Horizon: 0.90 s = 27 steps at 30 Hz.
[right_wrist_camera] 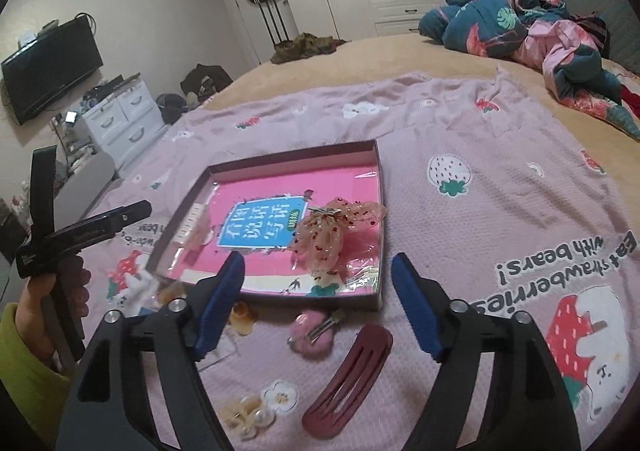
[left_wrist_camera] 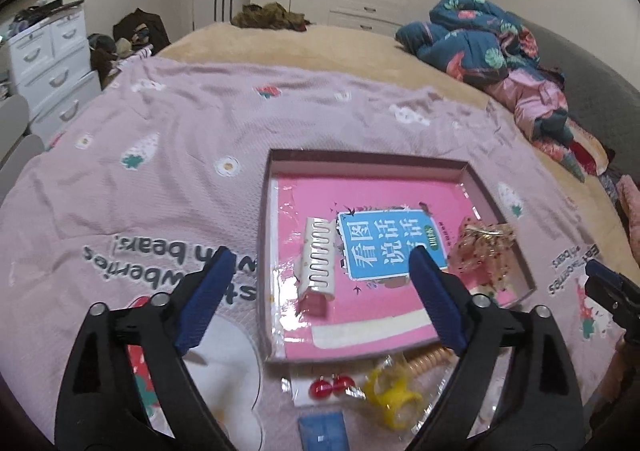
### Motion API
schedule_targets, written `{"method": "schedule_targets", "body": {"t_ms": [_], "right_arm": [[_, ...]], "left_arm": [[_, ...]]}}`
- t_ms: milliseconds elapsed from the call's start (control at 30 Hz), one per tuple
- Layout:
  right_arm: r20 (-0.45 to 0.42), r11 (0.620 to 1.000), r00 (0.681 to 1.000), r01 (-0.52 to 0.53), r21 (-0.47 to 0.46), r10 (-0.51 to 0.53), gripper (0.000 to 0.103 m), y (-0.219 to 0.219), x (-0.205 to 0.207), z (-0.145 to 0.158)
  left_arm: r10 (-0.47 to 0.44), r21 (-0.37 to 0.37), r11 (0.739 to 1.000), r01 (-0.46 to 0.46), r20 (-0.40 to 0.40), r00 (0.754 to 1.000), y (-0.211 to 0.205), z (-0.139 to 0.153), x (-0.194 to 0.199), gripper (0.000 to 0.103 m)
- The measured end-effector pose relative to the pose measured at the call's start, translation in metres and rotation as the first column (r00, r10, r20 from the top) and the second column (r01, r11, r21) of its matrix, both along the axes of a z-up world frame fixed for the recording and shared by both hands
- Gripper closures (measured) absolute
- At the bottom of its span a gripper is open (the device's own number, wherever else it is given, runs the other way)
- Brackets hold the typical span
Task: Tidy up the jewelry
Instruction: 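Withdraw both open tools from the tray back toward the jewelry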
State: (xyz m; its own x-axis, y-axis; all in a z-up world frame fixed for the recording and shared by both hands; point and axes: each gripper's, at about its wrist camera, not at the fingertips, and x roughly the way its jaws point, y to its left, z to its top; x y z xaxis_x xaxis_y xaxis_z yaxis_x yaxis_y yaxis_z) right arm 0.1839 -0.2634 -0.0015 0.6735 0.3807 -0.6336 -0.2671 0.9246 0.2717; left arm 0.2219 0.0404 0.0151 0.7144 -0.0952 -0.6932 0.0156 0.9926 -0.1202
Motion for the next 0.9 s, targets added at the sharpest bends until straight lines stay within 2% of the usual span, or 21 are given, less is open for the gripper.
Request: {"method": "schedule_targets", "body": {"t_ms": [233, 467, 900], "right_arm": [[0.028, 1.0, 0.999, -0.024, 0.001, 0.024, 0.023, 0.001, -0.023, 0.015], [0.043, 0.998, 0.998, -0.056, -0.002, 0.056, 0.021, 0.007, -0.041, 0.024], [0.036, 0.993, 0.993, -0.112, -0.03, 0.113, 0.016, 0.027, -0.065, 0.019]], "left_arm": [[0.021, 0.003, 1.0, -0.021, 0.034, 0.999, 0.002, 0.017, -0.031, 0.015], [0.023, 0.008, 1.0, -0.024, 0.04, 0.999, 0.003, 0.02, -0.054, 0.015], [0.032, 0.01, 0.999, -0.033, 0.044, 0.999, 0.008, 0.019, -0.091, 0.015]]}}
